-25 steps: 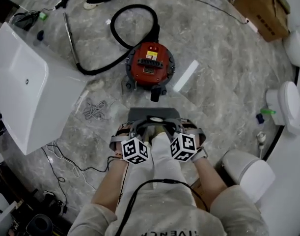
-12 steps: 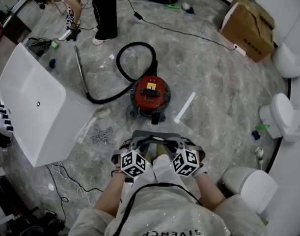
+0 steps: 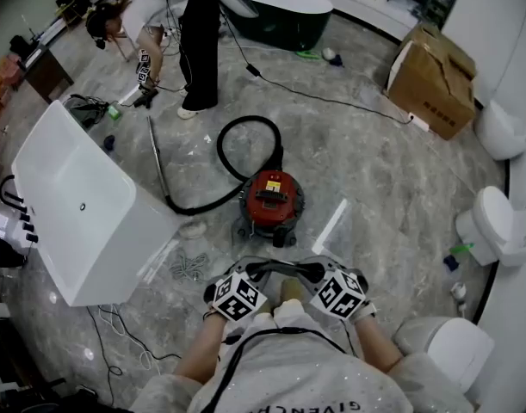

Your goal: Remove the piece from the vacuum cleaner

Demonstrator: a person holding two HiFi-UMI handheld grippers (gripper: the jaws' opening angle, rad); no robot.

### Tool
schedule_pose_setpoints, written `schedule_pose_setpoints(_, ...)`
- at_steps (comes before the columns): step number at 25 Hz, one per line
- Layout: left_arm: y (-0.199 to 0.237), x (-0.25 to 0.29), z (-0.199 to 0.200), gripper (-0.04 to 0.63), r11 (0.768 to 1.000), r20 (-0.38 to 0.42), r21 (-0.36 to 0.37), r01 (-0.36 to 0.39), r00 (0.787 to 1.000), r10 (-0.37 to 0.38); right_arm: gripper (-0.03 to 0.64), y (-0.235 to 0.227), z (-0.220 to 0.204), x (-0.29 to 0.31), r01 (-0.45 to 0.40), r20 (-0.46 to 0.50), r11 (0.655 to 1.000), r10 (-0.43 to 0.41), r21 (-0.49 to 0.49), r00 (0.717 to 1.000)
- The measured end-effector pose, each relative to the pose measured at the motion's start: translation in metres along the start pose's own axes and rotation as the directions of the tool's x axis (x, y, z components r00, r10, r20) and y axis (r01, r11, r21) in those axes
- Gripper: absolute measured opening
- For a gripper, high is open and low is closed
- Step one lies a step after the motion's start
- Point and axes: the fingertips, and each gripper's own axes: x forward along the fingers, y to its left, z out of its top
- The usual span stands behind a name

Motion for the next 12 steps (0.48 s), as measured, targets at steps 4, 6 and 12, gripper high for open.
schedule_pose_setpoints(4,-0.005,-0.012,0.01,0.031,0.996,0.045,-0.076,0.042,0.998,-0.039,0.041,0.003,0.012,-0.014,-0.026,0.026,1.0,0.026,-0.006,0.999)
schedule_pose_setpoints(6,-0.007,-0.019,0.017,0.031,0.991,0.068,-0.125,0.056,0.997,-0.048,0.041,0.004,0.017,-0.021,-0.024,0.04,1.0,0.025,-0.014,0.999)
schedule_pose_setpoints(12,-0.004,-0.032,0.019,0.031,0.983,0.095,-0.172,0.061,0.994,-0.045,0.041,0.008,0.032,-0.029,-0.044,0.073,0.998,0.047,-0.036,0.996)
